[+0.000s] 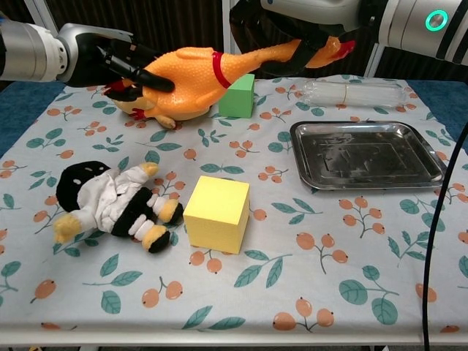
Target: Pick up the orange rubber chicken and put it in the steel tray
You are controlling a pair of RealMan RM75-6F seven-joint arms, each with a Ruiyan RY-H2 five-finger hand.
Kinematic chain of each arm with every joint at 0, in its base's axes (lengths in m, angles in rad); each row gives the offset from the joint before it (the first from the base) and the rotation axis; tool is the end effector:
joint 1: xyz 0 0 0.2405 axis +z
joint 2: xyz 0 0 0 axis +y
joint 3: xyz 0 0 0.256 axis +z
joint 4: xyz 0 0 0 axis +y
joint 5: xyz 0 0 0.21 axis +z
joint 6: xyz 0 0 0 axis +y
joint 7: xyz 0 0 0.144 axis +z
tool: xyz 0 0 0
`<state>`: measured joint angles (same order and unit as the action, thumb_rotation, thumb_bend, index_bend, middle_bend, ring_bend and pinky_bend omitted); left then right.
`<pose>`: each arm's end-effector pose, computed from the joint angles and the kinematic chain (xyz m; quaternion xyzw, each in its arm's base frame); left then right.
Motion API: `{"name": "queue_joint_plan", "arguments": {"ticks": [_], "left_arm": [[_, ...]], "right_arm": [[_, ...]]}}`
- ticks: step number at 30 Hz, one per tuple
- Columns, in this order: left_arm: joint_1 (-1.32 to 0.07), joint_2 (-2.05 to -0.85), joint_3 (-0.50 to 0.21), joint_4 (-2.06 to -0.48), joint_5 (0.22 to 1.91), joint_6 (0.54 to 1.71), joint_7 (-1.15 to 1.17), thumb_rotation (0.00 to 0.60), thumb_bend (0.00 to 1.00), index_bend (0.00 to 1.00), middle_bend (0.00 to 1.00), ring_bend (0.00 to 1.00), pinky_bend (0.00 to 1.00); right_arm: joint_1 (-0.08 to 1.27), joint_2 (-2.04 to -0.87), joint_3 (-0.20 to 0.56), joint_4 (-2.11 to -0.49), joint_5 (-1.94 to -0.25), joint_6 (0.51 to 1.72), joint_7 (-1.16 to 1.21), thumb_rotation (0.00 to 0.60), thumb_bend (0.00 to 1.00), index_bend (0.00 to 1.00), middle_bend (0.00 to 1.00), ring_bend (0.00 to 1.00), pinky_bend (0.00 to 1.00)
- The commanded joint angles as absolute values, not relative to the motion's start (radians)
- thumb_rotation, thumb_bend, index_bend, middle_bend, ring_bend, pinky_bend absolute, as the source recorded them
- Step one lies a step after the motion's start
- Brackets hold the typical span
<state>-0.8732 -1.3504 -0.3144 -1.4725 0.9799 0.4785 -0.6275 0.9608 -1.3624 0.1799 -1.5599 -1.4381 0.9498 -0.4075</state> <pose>-0.1274 0.3936 0.0197 -0.5313 -0.7217 -0.4052 0.1809 -0.0491 -0.3613 0.0350 0.8303 -0.0879 0.4124 0.3644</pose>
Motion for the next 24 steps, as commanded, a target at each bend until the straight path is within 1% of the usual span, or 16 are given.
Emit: {"name": "queue_joint_plan", "arguments": {"ticks": [1, 3, 4, 7, 11, 18, 24], "left_arm": [[-0.845, -1.325, -0.325, -1.496, 1.05, 0.475, -0.641, 0.6, 0.35, 0.29, 0.33, 0.26, 0.42], [-0.833, -1.315, -0.323, -1.498, 1.096, 0.483, -0.639, 0.6, 0.28, 0.22, 0.21, 0.16, 0.3], [-0.827, -1.313, -0.321, -1.498, 1.115, 0.494, -0.635, 0.6, 0.24, 0.21, 0.17, 0.13, 0.26], [-0.806, -1.31, -0.314, -1.5, 1.16, 0.538, -0.625, 0.6, 0.2, 0.2, 0.13, 0.1, 0.22], [-0.779, -1.305, -0.306, -1.508, 1.191, 0.598, -0.615, 0.6, 0.19, 0.2, 0.13, 0.1, 0.22], [-0.733, -1.303, -0.277, -1.509, 1.192, 0.717, -0.519, 0.6, 0.18, 0.2, 0.13, 0.1, 0.22], [-0.705, -1.289, -0.26, -1.522, 1.184, 0.764, -0.479, 0.6, 0.18, 0.2, 0.13, 0.1, 0.22]], "right_arm": [[0.953, -1.354, 0.181, -1.554, -1.437, 0.956, -0.39, 0.6, 0.36, 0.94, 0.73, 0.7, 0.97], [0.946, -1.345, 0.18, -1.55, -1.44, 0.962, -0.374, 0.6, 0.36, 0.94, 0.73, 0.7, 0.97], [0.943, -1.34, 0.179, -1.552, -1.441, 0.964, -0.364, 0.6, 0.36, 0.94, 0.73, 0.7, 0.97], [0.93, -1.318, 0.17, -1.555, -1.454, 0.971, -0.333, 0.6, 0.36, 0.94, 0.73, 0.7, 0.97], [0.898, -1.283, 0.153, -1.567, -1.477, 0.999, -0.276, 0.6, 0.36, 0.94, 0.73, 0.7, 0.97], [0.783, -1.184, 0.09, -1.578, -1.523, 1.091, -0.084, 0.6, 0.36, 0.94, 0.73, 0.7, 0.97], [0.675, -1.148, 0.029, -1.494, -1.536, 1.155, 0.167, 0.6, 0.36, 0.94, 0.73, 0.7, 0.97]]}}
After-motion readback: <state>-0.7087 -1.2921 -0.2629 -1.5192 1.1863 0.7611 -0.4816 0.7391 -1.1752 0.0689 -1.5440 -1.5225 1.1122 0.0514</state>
